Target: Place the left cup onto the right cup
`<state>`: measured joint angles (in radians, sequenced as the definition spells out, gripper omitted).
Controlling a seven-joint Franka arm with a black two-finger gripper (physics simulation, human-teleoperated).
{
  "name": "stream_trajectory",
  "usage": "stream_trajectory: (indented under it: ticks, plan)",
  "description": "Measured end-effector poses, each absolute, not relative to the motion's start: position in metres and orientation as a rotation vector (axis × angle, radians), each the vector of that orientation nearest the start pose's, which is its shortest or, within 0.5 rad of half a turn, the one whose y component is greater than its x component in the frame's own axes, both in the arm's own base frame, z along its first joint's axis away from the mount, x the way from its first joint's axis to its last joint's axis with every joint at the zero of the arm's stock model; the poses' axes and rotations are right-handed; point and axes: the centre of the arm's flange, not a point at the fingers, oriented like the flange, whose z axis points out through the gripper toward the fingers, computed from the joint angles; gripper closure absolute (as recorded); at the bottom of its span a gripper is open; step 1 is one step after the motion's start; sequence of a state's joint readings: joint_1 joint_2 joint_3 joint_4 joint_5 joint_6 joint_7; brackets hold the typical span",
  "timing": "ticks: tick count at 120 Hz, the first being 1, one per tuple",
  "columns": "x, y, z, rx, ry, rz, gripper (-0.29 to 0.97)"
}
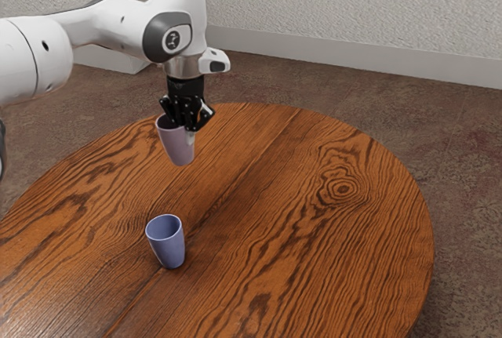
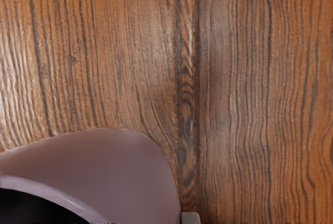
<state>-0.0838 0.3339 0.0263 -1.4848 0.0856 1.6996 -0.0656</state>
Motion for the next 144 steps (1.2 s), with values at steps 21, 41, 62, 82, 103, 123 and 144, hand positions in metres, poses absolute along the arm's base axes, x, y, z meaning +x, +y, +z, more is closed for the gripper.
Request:
stream_trajectory:
  ticks: [21, 41, 62, 82, 103, 123, 144]
  plan:
    - [0.642, -0.041, 0.471, -3.039, 0.012, 0.189, 0.78]
    - [0.634, -0.052, 0.464, -3.040, 0.015, 0.219, 0.78]
    - [0.610, -0.052, 0.470, -3.037, -0.012, 0.231, 0.78]
    - [0.588, -0.051, 0.481, -3.034, -0.043, 0.225, 0.78]
    - [0.570, -0.050, 0.488, -3.032, -0.072, 0.222, 0.78]
    - [0.561, -0.055, 0.490, -3.029, -0.087, 0.223, 0.78]
    - [0.555, -0.063, 0.470, -3.024, -0.090, 0.260, 0.78]
